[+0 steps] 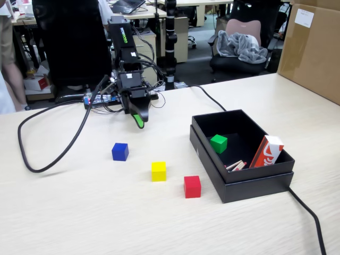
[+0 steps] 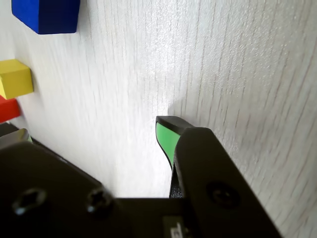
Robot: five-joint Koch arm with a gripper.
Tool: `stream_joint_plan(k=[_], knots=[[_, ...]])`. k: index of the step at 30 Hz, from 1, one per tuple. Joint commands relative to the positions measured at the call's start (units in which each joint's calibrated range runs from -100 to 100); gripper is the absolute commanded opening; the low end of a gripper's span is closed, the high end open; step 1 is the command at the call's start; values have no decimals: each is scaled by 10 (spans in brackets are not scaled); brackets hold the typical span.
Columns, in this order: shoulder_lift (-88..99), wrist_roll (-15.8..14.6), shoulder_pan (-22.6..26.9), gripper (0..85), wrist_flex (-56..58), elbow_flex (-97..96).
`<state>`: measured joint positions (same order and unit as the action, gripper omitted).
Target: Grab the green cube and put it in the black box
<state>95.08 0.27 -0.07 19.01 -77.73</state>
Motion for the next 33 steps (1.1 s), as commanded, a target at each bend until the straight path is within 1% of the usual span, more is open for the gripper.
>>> stream_joint_plan(k=[1,3,4,5,9,14,20,33], knots=[[16,9,-2,497,-85,-13],[23,11,-1,495,-129,-50],[30,17,1,492,-176,-82],[30,18,2,488,-198,-100],[30,21,4,480,-257,-155],[24,21,3,481,-264,-192],[22,20,11,477,-252,-196],[23,20,9,488,-241,-196]])
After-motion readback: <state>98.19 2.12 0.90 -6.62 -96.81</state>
